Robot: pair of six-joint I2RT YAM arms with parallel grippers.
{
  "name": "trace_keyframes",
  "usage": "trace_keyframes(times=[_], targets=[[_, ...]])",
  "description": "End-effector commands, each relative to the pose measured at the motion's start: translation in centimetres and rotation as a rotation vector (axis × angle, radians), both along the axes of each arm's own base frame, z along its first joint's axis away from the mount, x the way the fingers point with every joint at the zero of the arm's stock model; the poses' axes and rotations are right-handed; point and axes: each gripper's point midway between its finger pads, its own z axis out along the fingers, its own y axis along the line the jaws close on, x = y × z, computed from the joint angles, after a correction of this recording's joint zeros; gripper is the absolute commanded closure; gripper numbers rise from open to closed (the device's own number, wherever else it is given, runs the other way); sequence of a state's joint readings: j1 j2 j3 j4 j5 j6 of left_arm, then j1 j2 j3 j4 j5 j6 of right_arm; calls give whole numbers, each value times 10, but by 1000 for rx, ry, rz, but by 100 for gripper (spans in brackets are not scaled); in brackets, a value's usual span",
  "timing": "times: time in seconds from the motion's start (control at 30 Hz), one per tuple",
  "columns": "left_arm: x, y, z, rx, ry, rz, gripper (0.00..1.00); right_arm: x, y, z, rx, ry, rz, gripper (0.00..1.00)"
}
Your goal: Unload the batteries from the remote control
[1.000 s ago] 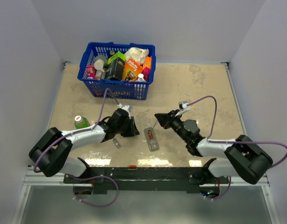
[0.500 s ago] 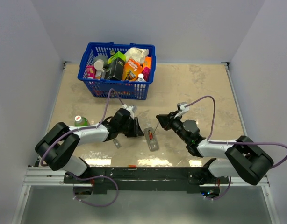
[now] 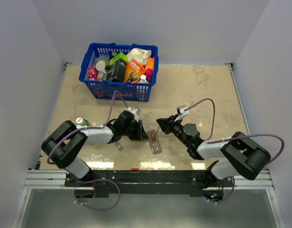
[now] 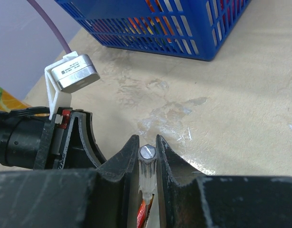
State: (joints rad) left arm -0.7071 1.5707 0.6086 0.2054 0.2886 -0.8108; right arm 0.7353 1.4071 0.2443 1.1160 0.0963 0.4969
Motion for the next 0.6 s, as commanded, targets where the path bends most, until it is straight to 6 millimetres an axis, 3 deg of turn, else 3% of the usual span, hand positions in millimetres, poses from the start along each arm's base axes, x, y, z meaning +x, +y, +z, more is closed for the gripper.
trace_keyframes(times=[0.0,0.23,0.57], targets=[[11,-9,8,-37,-32,1,72,6,3,14,30,-47,-19,100],[9,-5,-4,-13,-7,10,73,8,9,14,74,-28,-7,100],[7,-4,-7,-6,-5,10,73,1,9,19,141,-52,8,100]])
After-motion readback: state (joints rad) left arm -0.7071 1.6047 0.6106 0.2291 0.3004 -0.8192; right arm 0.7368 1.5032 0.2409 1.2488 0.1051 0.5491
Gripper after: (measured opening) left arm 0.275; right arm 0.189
